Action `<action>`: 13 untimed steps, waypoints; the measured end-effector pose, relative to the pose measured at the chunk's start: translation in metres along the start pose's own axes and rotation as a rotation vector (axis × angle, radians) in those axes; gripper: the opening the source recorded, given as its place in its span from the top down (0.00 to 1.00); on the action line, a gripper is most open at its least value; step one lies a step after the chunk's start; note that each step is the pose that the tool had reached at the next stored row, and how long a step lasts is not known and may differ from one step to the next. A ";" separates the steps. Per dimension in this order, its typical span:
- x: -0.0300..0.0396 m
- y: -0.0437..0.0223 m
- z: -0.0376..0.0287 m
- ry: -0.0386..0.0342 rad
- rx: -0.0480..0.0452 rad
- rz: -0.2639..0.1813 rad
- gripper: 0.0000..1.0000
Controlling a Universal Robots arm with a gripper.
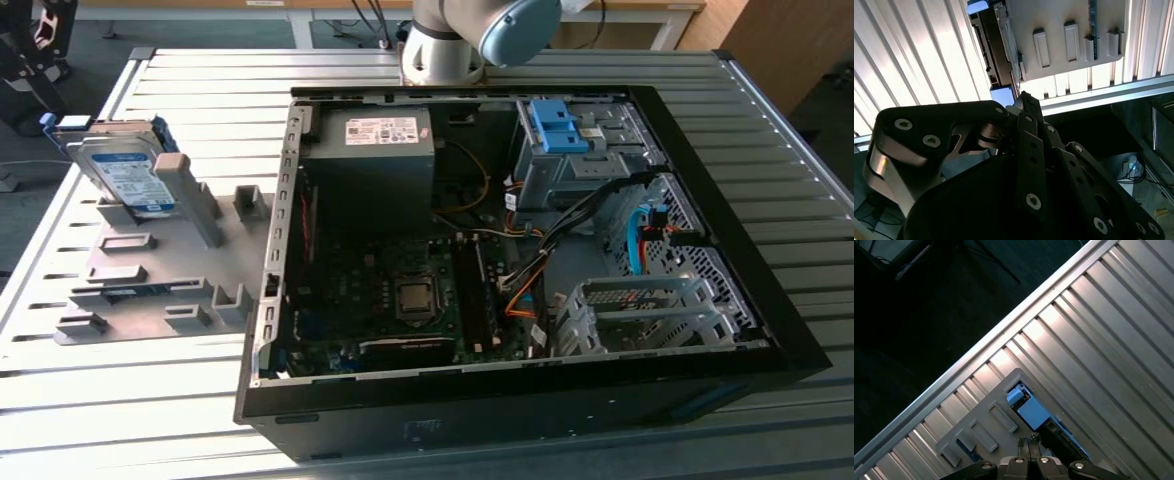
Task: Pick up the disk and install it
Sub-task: 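Pick up the disk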
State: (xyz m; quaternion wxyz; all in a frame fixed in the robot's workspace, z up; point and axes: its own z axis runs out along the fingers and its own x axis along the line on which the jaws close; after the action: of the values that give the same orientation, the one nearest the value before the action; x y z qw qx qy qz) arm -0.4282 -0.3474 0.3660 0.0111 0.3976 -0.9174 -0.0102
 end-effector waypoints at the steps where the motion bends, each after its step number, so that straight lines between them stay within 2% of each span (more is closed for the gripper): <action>1: 0.0000 0.0000 0.0000 0.0002 0.0000 -0.004 0.89; 7: 0.0000 0.0000 0.0000 0.0007 0.0003 -0.026 0.89; 13: 0.0000 0.0000 0.0000 0.0008 0.0004 -0.028 0.89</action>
State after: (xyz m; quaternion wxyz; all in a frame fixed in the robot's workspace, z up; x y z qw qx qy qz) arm -0.4282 -0.3474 0.3660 0.0112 0.4103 -0.9118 -0.0100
